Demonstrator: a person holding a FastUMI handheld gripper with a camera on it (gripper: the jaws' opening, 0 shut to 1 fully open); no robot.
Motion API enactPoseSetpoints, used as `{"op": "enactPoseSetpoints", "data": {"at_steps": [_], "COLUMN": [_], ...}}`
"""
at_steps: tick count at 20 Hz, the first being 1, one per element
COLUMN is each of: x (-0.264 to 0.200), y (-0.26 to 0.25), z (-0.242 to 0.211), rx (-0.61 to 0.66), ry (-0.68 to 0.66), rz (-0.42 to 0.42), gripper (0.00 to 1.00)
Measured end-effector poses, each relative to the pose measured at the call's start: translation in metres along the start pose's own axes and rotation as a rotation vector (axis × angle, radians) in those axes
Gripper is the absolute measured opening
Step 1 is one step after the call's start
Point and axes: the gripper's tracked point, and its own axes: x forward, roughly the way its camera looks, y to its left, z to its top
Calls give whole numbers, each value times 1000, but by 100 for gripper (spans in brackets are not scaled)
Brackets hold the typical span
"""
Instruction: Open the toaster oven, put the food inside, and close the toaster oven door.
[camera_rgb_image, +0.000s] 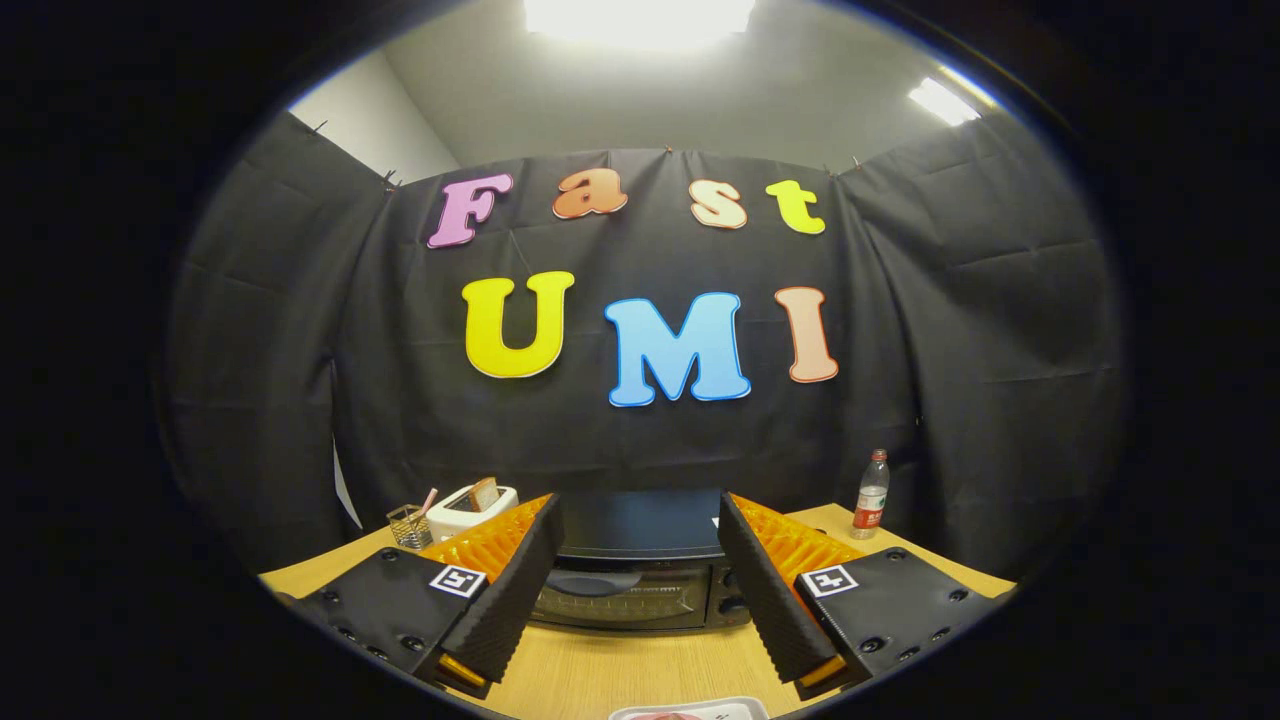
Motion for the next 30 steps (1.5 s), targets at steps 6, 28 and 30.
{"op": "enactPoseSetpoints", "data": {"at_steps": [6,28,30], "x": [49,108,103], "y": [22,41,41], "z": [-32,-134,-134], "rx": [24,-43,-49], "ry": [84,222,223], "rz": [18,-14,-10], "gripper": [98,98,98]}}
